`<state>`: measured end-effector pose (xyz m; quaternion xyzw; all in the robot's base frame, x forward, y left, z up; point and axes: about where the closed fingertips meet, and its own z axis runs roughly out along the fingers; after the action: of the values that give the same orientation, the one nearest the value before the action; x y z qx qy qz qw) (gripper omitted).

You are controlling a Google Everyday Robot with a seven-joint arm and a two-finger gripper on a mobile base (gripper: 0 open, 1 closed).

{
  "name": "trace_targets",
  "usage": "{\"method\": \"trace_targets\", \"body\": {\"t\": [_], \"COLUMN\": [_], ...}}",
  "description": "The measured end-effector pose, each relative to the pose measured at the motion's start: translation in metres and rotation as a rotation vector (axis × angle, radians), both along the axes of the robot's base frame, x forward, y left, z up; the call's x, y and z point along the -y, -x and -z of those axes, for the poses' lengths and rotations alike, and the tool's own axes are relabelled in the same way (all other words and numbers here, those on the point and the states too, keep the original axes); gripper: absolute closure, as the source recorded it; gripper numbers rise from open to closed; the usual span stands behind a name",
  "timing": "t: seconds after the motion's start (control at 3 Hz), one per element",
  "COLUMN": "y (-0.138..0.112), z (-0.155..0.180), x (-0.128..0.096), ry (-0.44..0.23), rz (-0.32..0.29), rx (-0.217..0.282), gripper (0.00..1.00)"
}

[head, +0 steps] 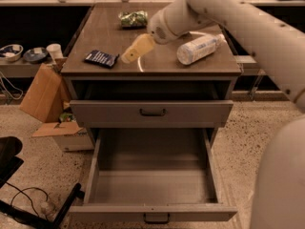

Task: Place rxbar blueberry into middle drawer

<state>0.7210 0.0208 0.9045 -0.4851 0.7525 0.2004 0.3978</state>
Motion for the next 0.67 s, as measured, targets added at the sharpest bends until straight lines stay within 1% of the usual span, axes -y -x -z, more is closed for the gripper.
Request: {"method": "trace_targets", "body": {"t": [0.33, 0.67], "y": [-0.032, -0.052], "z": [0.03, 0.044], "x": [-0.017, -0.042], "ry": [0.056, 0.075], "rz": [0.062, 0.061], "rx": [-0.067, -0.091], "gripper": [0.0, 0.0]}}
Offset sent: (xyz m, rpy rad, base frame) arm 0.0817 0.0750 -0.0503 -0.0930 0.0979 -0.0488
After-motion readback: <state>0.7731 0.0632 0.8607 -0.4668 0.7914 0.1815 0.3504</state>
